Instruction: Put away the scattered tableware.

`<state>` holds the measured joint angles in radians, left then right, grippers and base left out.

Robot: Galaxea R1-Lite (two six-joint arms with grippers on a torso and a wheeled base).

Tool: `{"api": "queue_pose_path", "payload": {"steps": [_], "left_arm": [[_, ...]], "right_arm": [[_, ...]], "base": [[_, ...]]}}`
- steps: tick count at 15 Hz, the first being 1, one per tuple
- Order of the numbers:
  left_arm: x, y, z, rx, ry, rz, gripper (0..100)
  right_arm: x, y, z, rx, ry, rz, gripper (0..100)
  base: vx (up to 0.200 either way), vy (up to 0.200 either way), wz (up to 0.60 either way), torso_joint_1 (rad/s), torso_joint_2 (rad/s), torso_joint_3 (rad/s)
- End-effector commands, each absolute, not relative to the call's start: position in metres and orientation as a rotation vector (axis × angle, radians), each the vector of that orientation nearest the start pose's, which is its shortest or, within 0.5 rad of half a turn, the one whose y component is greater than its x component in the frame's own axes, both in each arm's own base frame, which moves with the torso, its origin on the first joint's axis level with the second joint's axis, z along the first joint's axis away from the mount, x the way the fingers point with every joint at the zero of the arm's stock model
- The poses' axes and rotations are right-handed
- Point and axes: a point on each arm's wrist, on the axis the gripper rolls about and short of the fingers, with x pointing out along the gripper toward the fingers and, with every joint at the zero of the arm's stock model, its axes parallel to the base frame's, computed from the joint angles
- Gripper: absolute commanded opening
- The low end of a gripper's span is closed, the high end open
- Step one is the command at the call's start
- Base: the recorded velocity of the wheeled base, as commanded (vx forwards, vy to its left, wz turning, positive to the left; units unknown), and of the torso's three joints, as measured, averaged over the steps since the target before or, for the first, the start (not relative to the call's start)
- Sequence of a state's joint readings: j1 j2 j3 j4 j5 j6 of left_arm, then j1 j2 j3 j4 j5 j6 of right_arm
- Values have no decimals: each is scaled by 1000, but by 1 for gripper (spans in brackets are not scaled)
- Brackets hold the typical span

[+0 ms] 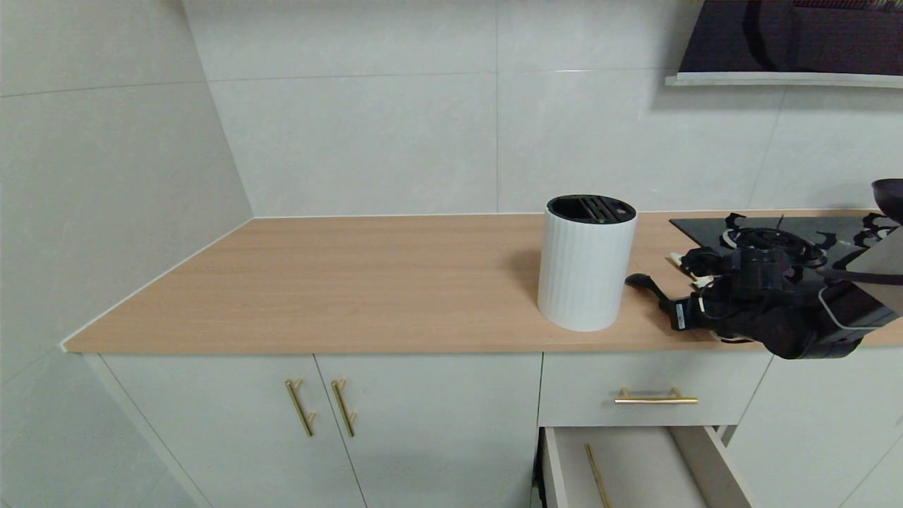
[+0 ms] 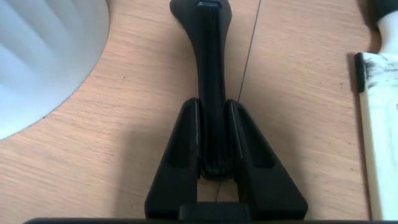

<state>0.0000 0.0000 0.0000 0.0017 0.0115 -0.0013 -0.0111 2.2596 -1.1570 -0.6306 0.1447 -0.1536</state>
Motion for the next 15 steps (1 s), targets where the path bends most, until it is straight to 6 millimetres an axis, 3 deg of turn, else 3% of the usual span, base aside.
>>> {"api": "queue_pose_path", "payload": {"steps": [1,3,7,8,9,12,15], "left_arm": [[-23,0,75,-2,2,12,100],[-23,0,75,-2,2,12,100],[-23,0,75,-2,2,12,100],[-23,0,75,0,2,12,100],[-23,0,75,-2,2,12,100],[-23,0,75,-2,2,12,100],[-23,0,75,-2,2,12,100]], "right_arm": [[425,4,77,-113,445,138,0],[402,20,108,-9,489,99,0],[336,17,149,102,550,51,0],[334,17,149,102,552,51,0],[297,16,148,105,589,57,0],[250,15,152,117,590,95,0],[224,18,146,108,611,124,0]], "base": [[0,0,0,0,0,0],[0,0,0,0,0,0],[0,0,0,0,0,0],[0,0,0,0,0,0],[0,0,0,0,0,0],[0,0,0,0,0,0],[0,0,0,0,0,0]]}}
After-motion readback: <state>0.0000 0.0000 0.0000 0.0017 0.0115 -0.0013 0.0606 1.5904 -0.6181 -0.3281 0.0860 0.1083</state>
